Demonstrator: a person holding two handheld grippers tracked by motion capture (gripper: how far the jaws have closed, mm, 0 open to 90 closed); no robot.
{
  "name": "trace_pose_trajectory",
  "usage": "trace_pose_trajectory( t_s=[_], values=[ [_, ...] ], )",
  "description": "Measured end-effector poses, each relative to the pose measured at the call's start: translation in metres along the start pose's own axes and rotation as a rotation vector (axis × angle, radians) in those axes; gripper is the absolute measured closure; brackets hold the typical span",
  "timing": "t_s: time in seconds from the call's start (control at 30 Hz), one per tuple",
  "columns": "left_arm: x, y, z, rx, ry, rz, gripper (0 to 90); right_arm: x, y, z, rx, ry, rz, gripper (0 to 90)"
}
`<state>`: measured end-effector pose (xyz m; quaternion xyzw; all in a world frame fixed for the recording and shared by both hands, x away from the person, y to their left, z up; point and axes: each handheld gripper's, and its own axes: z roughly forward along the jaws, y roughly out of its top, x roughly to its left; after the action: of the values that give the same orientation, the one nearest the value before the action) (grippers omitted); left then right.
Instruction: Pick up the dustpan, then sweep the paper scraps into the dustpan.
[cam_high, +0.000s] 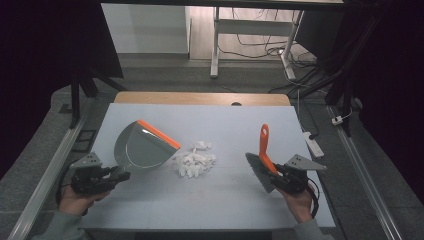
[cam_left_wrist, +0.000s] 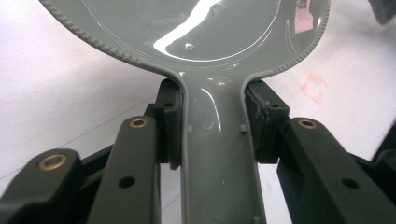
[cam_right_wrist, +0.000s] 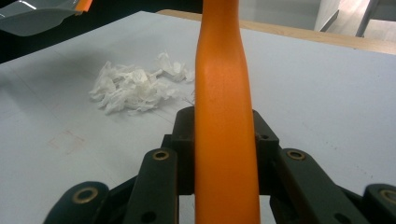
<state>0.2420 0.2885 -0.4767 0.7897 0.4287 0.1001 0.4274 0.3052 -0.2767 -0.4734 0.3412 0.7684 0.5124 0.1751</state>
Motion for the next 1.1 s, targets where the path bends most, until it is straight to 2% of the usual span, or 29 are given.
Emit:
trace_pose_trajectory(
  t_s=[0.47,0.77,0.9,1.1],
  values=[
    [-0.009,-0.008,-0.003,0.073,-0.086,0.122,61.8,0.002,0.001,0.001,-0.001,0.003,-0.002,70.6],
    [-0.008,-0.017,-0.003,0.102,-0.093,0.115,61.8,0.004,0.001,0.002,0.001,0.005,-0.007,70.5],
    [-0.009,-0.021,-0.003,0.115,-0.100,0.132,61.8,0.004,0.001,0.003,0.001,0.007,-0.006,70.6],
    [-0.010,-0.026,0.000,0.160,-0.101,0.162,61.8,0.006,0.003,0.004,-0.005,0.009,-0.006,70.6]
  ],
)
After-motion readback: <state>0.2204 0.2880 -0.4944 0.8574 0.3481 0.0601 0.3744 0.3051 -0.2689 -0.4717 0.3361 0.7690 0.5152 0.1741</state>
